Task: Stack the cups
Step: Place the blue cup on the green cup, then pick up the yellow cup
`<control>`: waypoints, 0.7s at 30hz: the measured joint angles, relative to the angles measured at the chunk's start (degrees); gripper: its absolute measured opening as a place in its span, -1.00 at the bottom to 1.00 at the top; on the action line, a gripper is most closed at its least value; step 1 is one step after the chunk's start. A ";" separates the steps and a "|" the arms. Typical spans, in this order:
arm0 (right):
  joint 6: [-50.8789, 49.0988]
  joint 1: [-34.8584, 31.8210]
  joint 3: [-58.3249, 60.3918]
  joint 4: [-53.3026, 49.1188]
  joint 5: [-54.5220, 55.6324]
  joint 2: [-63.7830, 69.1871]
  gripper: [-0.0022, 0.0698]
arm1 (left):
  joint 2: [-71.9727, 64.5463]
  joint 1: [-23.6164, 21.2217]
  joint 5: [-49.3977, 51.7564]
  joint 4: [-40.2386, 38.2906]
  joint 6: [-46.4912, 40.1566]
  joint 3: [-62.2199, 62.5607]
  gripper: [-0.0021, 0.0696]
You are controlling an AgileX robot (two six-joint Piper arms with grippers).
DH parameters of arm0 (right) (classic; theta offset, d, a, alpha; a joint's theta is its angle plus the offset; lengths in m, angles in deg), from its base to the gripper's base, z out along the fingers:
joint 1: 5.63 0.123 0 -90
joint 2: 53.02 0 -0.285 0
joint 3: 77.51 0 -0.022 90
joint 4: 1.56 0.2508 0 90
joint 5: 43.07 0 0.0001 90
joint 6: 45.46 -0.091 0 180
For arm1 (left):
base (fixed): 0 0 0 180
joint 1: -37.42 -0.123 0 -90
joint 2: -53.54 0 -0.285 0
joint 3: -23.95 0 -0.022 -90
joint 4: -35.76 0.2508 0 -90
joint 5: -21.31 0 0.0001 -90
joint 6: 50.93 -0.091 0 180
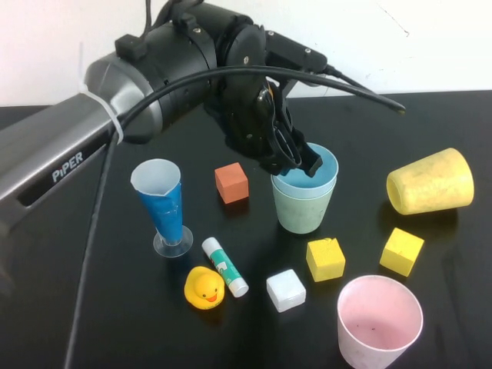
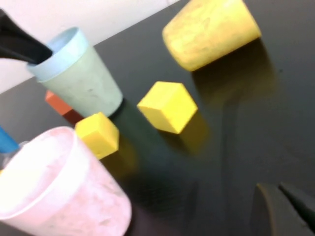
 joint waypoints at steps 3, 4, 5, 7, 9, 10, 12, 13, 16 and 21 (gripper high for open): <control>2.12 0.00 0.00 2.04 -0.41 0.00 -0.93 | 0.43 0.00 0.00 0.81 0.13 0.00 -0.06; 2.88 0.00 0.00 2.40 -0.84 0.00 -0.93 | 0.87 0.00 0.00 1.12 0.13 0.00 -0.06; 3.71 0.00 -0.51 2.38 -1.51 0.00 -0.93 | 1.33 0.00 0.00 1.32 0.13 0.00 -0.09; 6.36 0.00 -2.97 2.26 -2.56 0.00 -0.93 | 3.27 0.00 0.00 1.75 0.13 0.00 -0.25; 8.53 0.00 -6.83 1.56 -2.66 0.13 -0.93 | 5.82 0.00 0.00 2.10 -0.17 0.00 -0.51; 9.28 0.00 -8.94 0.77 -2.66 1.02 -0.93 | 7.17 0.00 0.11 2.10 -0.60 0.00 -0.66; 10.07 0.00 -12.79 -1.32 -2.66 4.50 -0.93 | 9.64 0.00 0.53 2.10 -1.44 0.00 -0.82; 10.37 0.00 -14.97 -2.69 -2.78 6.91 -0.93 | 10.95 0.00 1.01 2.10 -1.99 0.00 -0.86; 12.83 0.00 -21.28 -6.82 -5.06 15.04 -0.93 | 14.68 0.00 2.31 2.10 -3.44 -1.91 -0.92; 22.40 0.00 -32.82 -11.42 -9.40 29.47 -0.93 | 22.25 0.00 2.70 0.78 -4.26 -12.34 -0.93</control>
